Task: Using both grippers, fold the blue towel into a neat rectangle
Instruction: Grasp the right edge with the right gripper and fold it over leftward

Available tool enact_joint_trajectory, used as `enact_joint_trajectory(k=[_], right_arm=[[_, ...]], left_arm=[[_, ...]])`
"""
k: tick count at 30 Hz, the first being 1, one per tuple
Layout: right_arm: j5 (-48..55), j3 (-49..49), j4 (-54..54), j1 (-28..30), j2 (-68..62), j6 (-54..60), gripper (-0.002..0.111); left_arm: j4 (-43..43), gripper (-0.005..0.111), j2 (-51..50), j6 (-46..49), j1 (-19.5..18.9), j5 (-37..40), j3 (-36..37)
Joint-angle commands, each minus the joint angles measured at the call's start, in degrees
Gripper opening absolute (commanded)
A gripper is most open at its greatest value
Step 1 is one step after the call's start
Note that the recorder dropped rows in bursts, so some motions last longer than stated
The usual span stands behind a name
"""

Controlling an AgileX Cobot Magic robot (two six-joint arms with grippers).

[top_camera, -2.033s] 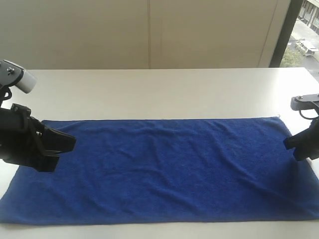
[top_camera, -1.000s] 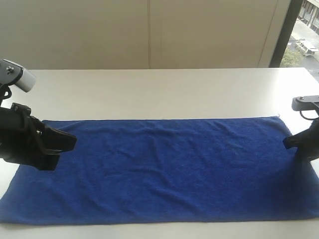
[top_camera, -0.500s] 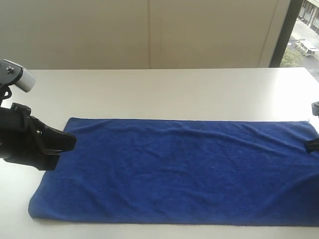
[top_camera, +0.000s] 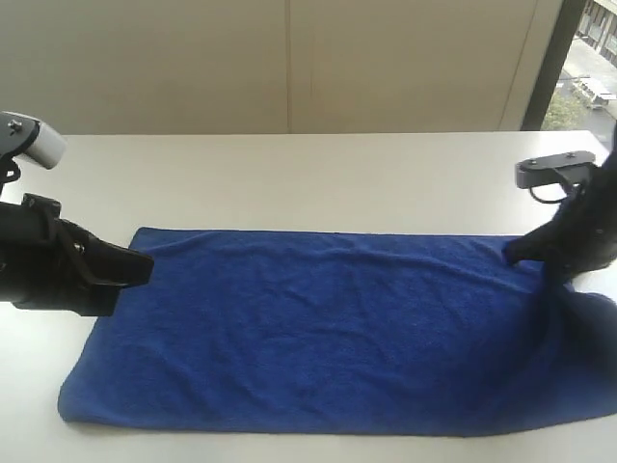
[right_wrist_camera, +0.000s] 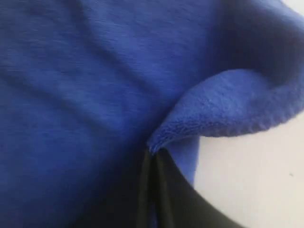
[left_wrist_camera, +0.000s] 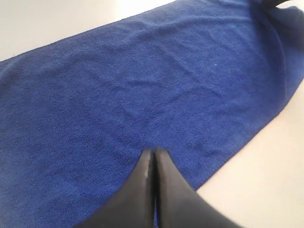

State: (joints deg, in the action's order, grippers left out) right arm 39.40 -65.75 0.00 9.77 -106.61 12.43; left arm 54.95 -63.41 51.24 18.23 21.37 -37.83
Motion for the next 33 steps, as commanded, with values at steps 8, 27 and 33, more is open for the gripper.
enact_joint_trajectory(k=[8,27,33], right_arm=[[-3.2,-5.2,14.1,-22.4,1.6,0.2,0.0],[-3.2,-31.0,19.7,-43.9,-11.7,-7.7,0.0],[-3.5,-34.1,21.6,-44.5,-13.8,-8.2,0.0]], left_arm=[[5.9,0.0,0.1,-0.1,0.3,0.6,-0.3],[6.8,0.0,1.2,-0.1,0.3,-1.8,-0.3],[2.6,0.0,7.2,-0.1,0.3,-6.2,-0.2]])
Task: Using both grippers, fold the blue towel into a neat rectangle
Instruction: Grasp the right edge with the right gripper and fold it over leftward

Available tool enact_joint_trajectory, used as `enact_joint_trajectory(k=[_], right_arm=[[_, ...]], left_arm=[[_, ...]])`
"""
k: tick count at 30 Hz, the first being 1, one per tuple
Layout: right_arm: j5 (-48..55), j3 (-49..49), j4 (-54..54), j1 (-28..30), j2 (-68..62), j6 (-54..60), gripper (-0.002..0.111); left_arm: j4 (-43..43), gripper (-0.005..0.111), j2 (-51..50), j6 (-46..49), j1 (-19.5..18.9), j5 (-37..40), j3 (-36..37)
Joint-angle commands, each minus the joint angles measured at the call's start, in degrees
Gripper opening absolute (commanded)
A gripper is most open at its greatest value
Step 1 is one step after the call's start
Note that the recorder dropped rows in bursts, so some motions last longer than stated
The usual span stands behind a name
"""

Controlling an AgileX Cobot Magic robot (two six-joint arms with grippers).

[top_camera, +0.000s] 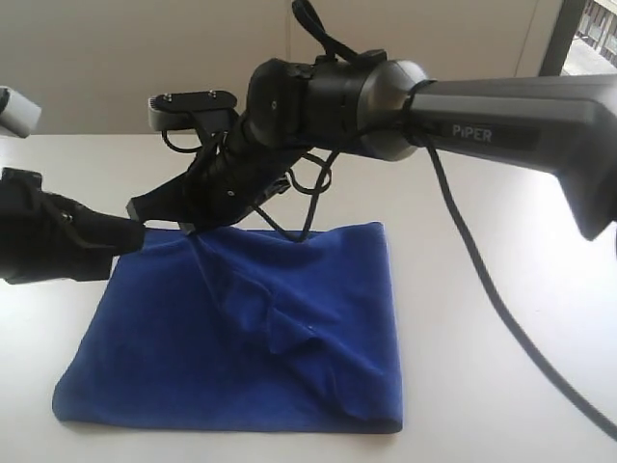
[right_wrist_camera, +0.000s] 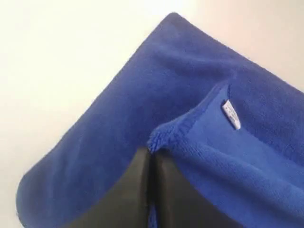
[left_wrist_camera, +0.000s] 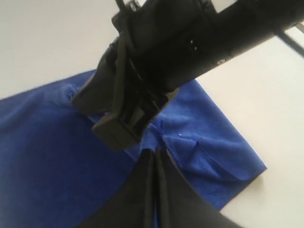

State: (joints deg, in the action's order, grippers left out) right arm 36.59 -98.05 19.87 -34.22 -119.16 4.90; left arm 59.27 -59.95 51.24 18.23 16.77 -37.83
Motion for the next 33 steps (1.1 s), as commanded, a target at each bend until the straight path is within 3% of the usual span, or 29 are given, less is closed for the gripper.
enact_joint_trajectory(k=[1,7,9,13,15,16,21,25,27,33], right_arm=[[-0.9,-2.1,2.2,-0.5,-1.6,-0.6,0.0],[-3.4,-2.2,4.3,-1.5,-4.4,-0.5,0.003],[-3.4,-2.2,4.3,-1.5,-4.8,1.8,0.015],[-3.7,-2.2,3.5,-1.5,-4.3,2.7,0.054],[-3.9,-2.2,0.8,-1.5,-3.4,2.7,0.066],[-3.5,-2.2,-1.3,-1.2,-2.8,2.7,0.066],[7.9,-2.2,-16.1,1.7,1.8,-3.2,0.049],[22.9,1.2,-22.8,3.9,4.8,-1.5,0.019],[24.4,5.7,-23.3,4.2,6.0,0.5,0.002],[14.3,17.2,-23.6,4.4,8.1,-1.1,0.0]], left_arm=[[-2.4,0.0,4.5,-0.3,0.3,-2.0,-0.1],[-5.4,0.0,7.8,-0.5,0.3,-3.4,0.1],[-6.5,0.0,7.9,-1.8,0.3,-3.5,0.1],[-9.7,0.0,7.9,-4.6,0.3,-3.5,0.1],[-11.0,0.0,7.9,-5.4,0.3,-3.6,0.1],[-11.3,0.0,7.9,-5.4,0.3,-3.6,0.1],[-12.5,0.0,7.9,-6.5,0.3,-3.6,0.1],[-12.5,0.0,7.9,-6.8,0.3,-3.4,0.1],[-12.5,0.0,7.9,-6.8,0.3,-3.3,0.1],[-12.5,0.0,7.9,-6.8,0.3,-2.5,0.1]])
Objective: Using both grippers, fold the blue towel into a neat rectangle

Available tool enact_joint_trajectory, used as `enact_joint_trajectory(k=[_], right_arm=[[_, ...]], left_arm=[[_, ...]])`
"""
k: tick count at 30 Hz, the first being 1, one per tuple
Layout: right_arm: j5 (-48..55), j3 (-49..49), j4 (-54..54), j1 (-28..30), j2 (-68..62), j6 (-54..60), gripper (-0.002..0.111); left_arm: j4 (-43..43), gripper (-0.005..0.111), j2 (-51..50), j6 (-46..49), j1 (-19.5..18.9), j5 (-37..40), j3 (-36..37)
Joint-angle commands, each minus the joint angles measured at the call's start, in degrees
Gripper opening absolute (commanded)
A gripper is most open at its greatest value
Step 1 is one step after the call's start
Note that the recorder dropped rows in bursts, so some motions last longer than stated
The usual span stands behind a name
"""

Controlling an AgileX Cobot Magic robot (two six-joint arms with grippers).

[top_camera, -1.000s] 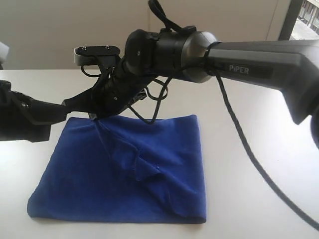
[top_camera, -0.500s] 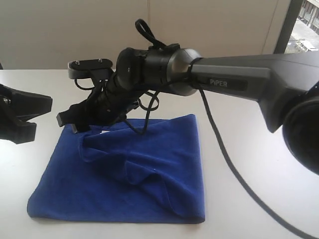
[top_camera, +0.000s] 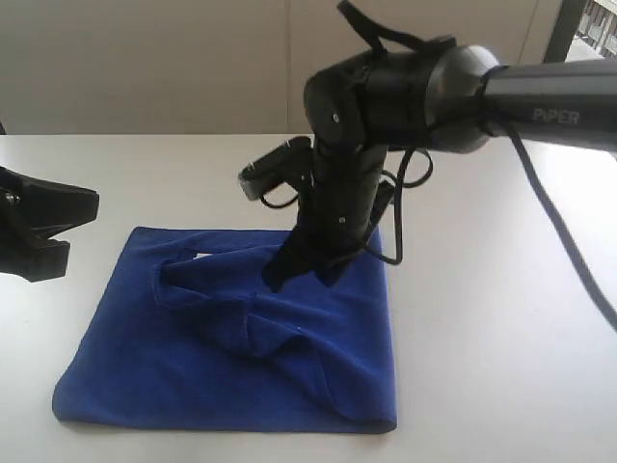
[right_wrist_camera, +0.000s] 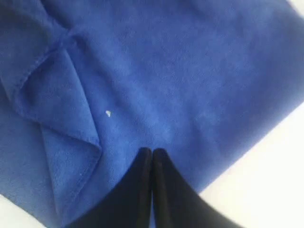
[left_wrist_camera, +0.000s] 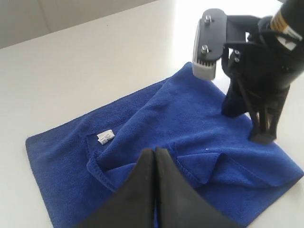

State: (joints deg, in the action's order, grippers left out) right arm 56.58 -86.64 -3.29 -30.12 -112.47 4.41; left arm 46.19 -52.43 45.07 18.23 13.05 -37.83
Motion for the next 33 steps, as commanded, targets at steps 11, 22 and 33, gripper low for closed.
enact_joint_trajectory(k=[11,22,33], right_arm=[[-18.9,13.1,-1.4,3.6,-0.6,-4.8,0.0],[-14.9,13.4,-3.2,4.5,-3.6,-4.4,0.0],[-6.4,18.1,-7.4,9.9,-3.4,-0.6,0.0]], left_arm=[[0.6,0.0,0.4,-0.5,0.3,1.9,0.1],[0.6,0.0,0.4,-0.2,0.3,1.5,0.1],[0.6,0.0,0.4,-0.2,0.3,1.6,0.1]])
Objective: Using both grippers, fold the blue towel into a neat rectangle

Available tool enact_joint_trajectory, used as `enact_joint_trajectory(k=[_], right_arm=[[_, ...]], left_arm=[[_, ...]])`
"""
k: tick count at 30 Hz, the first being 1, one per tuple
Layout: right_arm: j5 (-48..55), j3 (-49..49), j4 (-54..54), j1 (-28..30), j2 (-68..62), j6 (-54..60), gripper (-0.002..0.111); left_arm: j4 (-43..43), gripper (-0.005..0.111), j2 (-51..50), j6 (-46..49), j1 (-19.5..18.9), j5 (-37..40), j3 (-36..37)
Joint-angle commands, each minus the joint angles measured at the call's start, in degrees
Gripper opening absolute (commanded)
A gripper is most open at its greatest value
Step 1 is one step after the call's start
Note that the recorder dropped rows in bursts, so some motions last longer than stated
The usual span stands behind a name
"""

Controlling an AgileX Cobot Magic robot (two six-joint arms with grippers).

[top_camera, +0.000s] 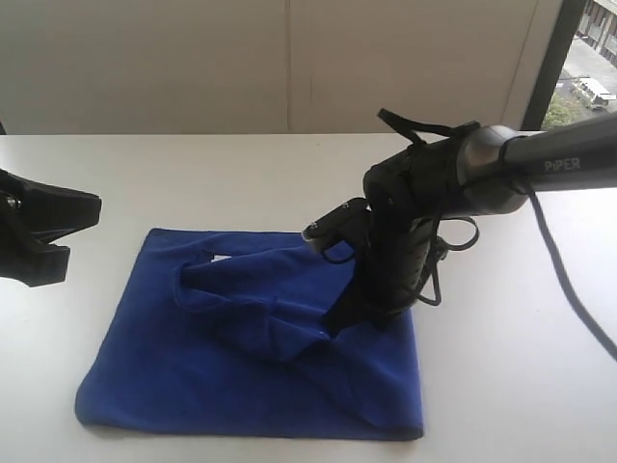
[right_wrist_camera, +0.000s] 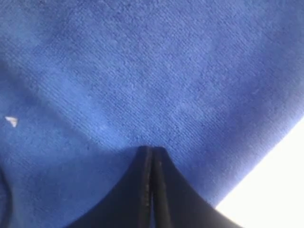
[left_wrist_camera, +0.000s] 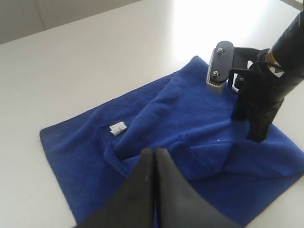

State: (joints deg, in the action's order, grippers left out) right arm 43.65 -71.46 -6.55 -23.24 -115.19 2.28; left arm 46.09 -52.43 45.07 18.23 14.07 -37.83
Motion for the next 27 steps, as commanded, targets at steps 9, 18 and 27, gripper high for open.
enact_joint_trajectory(k=[9,18,27], right_arm=[[10.9,4.7,-13.5,8.3,-0.3,2.2,0.0],[7.1,4.7,-12.0,9.6,4.7,2.6,0.0],[0.0,4.7,15.1,9.6,19.3,26.0,0.002]], left_arm=[[0.7,0.0,0.4,-0.3,0.3,0.7,0.1],[0.7,0.0,0.4,-0.3,0.3,0.7,0.1],[0.9,0.0,0.4,-0.3,0.3,1.1,0.1]])
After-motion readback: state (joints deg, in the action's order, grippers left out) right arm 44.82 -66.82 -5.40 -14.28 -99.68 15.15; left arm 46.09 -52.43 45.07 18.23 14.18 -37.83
